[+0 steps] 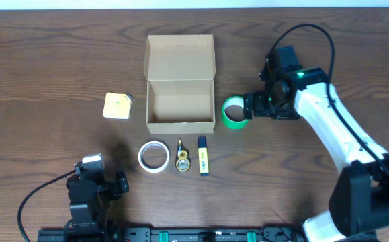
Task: Pack container
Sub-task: 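Reach the right gripper to the green tape roll and grasp it, then carry the green tape roll into the box and release it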
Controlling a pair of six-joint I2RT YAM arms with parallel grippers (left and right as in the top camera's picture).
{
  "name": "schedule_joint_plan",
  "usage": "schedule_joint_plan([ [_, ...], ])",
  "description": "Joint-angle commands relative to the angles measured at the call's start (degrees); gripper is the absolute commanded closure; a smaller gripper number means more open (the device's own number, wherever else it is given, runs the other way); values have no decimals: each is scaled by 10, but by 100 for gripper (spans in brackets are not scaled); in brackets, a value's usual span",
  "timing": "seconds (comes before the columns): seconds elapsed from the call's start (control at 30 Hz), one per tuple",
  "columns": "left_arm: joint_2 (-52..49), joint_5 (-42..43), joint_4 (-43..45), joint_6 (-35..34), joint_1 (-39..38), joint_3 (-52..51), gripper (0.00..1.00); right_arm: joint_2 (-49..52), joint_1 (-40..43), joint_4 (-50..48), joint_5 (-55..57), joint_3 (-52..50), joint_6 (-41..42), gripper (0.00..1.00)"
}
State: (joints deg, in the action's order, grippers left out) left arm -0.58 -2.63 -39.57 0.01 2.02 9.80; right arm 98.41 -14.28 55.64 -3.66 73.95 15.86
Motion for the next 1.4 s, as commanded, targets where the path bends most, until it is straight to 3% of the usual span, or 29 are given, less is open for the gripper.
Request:
schedule_joint_plan([
  [0.0, 3, -8, 0, 4, -1, -7, 5, 16, -16, -8, 50, 10, 40, 1],
  [0.1, 3, -8, 0, 4, -1, -7, 5, 39, -17, -56, 52, 10, 38, 1],
  [0.47, 3, -8, 0, 4, -1, -7, 5, 85, -17, -95, 50, 9, 39, 1],
  [0.7, 3, -8, 0, 4, -1, -7, 5, 125, -17, -105, 47, 9, 39, 13],
  [0.83, 3, -8, 0, 4, -1, -7, 4, 145, -17, -110, 42, 9, 38, 28],
  [0.93, 3, -8, 0, 4, -1, -7, 5, 154, -17, -114, 32, 9, 39, 76],
  [0.97, 3, -8, 0, 4, -1, -7, 5, 154, -17, -115, 32, 9, 39, 99],
  [1.17, 3, -8, 0, 4, -1, -7, 5, 112, -17, -94, 33, 23, 38, 99],
  [1.37, 3, -8, 0, 4, -1, -7, 5, -16, -36, -61, 39, 41, 38, 99],
])
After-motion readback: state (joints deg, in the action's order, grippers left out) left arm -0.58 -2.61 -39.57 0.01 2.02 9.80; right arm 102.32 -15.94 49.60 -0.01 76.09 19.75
